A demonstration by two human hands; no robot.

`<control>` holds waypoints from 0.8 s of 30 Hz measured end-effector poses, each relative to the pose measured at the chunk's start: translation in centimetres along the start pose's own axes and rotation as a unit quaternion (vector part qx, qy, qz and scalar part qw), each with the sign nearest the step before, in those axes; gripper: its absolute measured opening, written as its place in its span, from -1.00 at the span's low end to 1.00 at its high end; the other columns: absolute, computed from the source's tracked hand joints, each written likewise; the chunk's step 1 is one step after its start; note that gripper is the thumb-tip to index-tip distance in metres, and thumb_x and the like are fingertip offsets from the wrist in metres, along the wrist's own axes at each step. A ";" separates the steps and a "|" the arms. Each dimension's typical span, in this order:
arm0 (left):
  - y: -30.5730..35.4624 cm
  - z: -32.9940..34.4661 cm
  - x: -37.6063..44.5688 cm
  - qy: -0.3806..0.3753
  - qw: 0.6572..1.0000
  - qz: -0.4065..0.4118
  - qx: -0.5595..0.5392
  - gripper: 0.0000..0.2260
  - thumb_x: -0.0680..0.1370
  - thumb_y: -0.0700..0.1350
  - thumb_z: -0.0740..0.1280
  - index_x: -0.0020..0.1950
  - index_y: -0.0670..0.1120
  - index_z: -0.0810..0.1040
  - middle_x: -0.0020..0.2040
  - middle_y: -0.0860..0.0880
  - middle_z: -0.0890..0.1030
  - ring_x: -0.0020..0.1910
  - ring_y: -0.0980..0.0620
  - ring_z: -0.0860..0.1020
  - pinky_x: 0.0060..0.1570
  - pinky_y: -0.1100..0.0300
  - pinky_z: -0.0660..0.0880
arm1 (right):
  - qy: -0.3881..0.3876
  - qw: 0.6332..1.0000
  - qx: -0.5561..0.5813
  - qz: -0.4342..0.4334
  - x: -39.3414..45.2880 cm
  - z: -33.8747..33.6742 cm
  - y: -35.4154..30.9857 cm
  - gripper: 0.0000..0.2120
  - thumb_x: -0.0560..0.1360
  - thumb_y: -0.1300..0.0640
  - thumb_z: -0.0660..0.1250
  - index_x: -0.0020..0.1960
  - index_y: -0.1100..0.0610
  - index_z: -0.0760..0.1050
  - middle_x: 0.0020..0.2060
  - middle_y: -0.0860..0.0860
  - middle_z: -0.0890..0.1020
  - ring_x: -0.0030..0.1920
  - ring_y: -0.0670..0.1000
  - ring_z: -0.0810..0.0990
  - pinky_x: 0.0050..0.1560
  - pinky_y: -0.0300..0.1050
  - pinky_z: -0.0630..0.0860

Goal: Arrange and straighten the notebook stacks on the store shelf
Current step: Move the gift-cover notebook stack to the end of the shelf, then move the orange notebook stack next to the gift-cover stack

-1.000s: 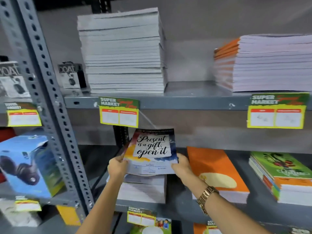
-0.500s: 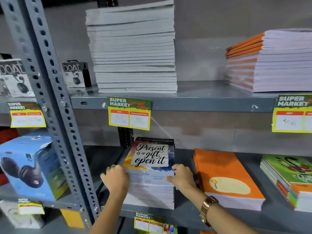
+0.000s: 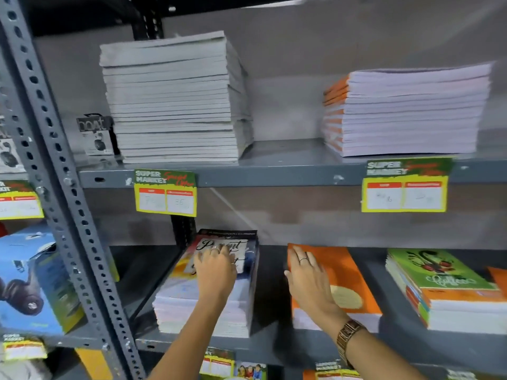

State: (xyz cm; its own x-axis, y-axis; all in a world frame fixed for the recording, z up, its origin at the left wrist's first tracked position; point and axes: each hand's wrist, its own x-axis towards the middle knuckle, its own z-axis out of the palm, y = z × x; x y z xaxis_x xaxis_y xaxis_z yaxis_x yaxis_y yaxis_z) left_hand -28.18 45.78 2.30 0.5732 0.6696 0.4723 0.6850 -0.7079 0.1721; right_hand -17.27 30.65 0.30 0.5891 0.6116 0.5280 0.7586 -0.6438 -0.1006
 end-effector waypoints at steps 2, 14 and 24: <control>3.3 -0.3 0.1 -0.009 0.999 0.035 -0.003 -0.74 0.59 -0.05 0.11 0.20 -0.07 0.45 0.17 -0.09 0.58 0.20 -0.11 0.47 0.22 0.01 0.29 | 0.008 0.999 -0.052 -0.007 -0.7 -1.1 3.0 -0.37 0.12 0.00 0.62 0.12 0.22 0.59 0.07 0.08 0.68 0.01 0.08 0.67 -0.12 -0.05 0.63; 28.8 2.7 -3.0 -0.051 0.961 0.205 -0.179 -0.61 0.57 -0.11 0.16 0.40 -0.11 0.30 0.36 -0.11 0.45 0.28 -0.14 0.45 0.26 0.03 0.33 | -0.060 0.974 -0.149 0.163 -6.0 -5.3 29.1 -0.47 0.56 0.08 0.11 0.47 0.24 0.10 0.50 0.17 0.14 0.50 0.15 0.07 0.50 0.13 -0.02; 46.2 7.0 -10.4 -0.135 0.903 0.314 -0.260 -0.63 0.60 -0.08 0.11 0.39 -0.12 0.30 0.38 -0.11 0.41 0.31 -0.09 0.41 0.32 0.09 0.29 | -0.138 0.904 -0.160 0.371 -14.4 -9.2 44.4 -0.41 0.57 -0.08 0.09 0.45 0.24 0.06 0.46 0.14 0.21 0.43 0.14 0.22 0.43 0.03 0.22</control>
State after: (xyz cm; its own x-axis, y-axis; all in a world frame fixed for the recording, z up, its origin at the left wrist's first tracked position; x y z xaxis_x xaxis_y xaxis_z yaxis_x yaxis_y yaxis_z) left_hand 0.68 7.67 -0.71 0.9119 0.0809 0.4023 -0.0759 -0.9302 0.3592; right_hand 5.39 -10.97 -4.00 0.9833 0.0197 0.1809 0.0327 -0.9971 -0.0689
